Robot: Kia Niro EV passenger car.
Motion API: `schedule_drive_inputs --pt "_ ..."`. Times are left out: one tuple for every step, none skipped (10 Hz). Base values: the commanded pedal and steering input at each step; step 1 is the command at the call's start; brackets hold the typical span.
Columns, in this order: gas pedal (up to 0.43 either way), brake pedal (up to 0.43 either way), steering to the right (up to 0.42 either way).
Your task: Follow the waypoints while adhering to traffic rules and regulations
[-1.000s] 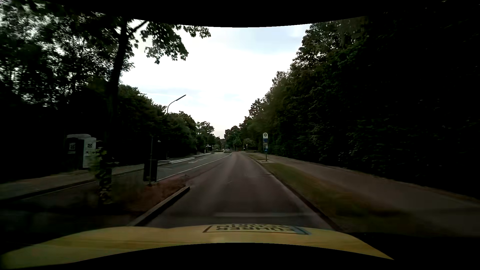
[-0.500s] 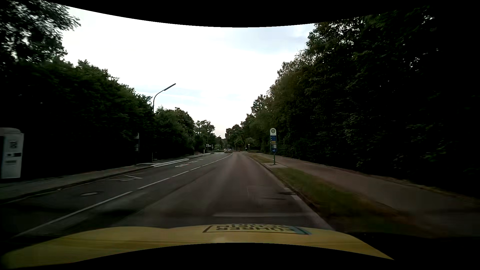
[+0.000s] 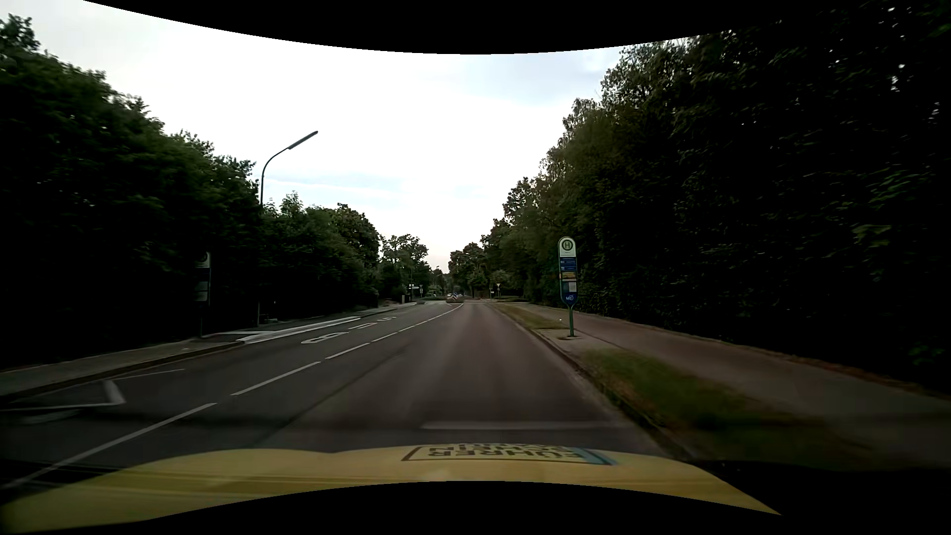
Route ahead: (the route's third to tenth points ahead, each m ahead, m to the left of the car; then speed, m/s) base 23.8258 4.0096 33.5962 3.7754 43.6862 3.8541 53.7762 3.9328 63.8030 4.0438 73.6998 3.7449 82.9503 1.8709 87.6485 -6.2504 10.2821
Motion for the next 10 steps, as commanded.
schedule_drive_inputs --pt "0.000 0.000 -0.010" --pt "0.000 0.000 -0.010" --pt "0.000 0.000 -0.011" --pt "0.000 0.000 -0.011" --pt "0.020 0.000 -0.010" --pt "0.028 0.000 -0.010" --pt "0.039 0.000 -0.010" --pt "0.059 0.000 -0.010" --pt "0.067 0.000 -0.007" --pt "0.067 0.000 -0.005"
